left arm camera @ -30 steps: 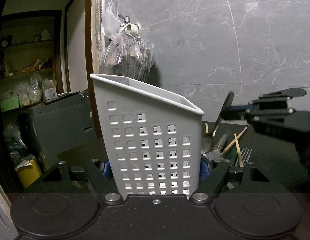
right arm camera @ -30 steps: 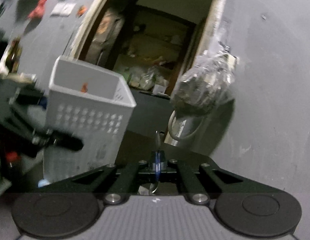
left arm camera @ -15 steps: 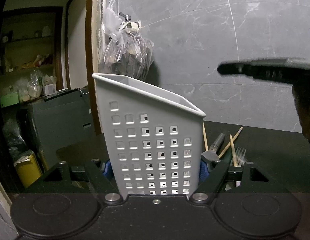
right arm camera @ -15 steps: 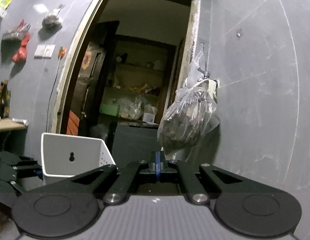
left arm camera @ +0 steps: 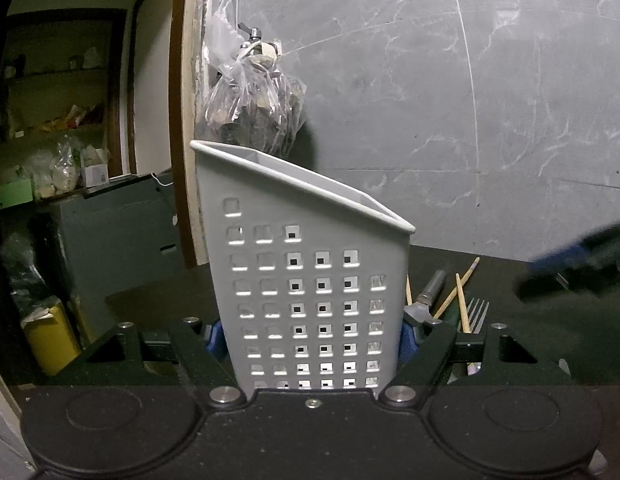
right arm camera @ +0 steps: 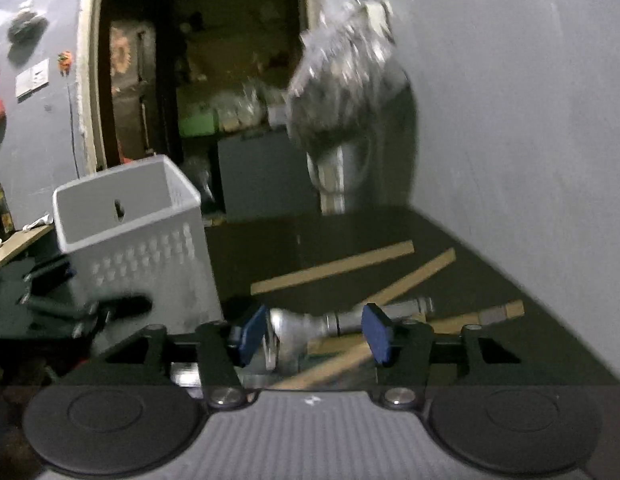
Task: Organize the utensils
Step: 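Grasp a metal spoon from the pile with the right gripper and lift, then lower the spoon into the caddy with the right gripper and release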
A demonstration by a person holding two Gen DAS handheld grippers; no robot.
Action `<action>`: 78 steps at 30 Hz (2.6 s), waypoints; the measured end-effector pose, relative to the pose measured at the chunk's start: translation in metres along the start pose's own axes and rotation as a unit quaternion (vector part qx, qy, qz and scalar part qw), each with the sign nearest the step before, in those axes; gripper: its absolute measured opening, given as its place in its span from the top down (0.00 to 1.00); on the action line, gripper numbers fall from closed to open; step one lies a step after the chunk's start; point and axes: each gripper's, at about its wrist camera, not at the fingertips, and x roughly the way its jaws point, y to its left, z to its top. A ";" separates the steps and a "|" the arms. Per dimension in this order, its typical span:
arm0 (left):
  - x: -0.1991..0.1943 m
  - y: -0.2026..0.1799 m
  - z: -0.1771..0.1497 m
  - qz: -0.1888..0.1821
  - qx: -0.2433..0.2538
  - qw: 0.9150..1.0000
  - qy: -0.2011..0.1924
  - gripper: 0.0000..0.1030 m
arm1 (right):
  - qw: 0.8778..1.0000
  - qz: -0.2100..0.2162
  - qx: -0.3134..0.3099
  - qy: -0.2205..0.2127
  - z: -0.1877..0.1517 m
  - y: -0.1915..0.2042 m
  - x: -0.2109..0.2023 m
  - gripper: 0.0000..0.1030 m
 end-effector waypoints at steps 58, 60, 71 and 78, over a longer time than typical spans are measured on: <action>0.002 -0.001 0.002 -0.003 -0.006 1.000 0.004 0.26 | 0.965 0.042 -0.256 0.019 -0.080 0.096 -0.057 0.98; 0.002 -0.001 0.002 -0.002 -0.007 1.000 0.004 0.26 | 0.967 0.036 -0.251 0.009 -0.072 0.094 -0.058 0.98; 0.001 -0.003 0.003 -0.002 -0.008 1.000 0.005 0.26 | 0.986 0.046 -0.135 -0.086 0.003 0.062 -0.063 0.98; 0.002 -0.003 0.004 0.000 -0.011 1.000 0.009 0.26 | 0.983 0.110 -0.047 -0.142 0.048 0.042 -0.058 0.98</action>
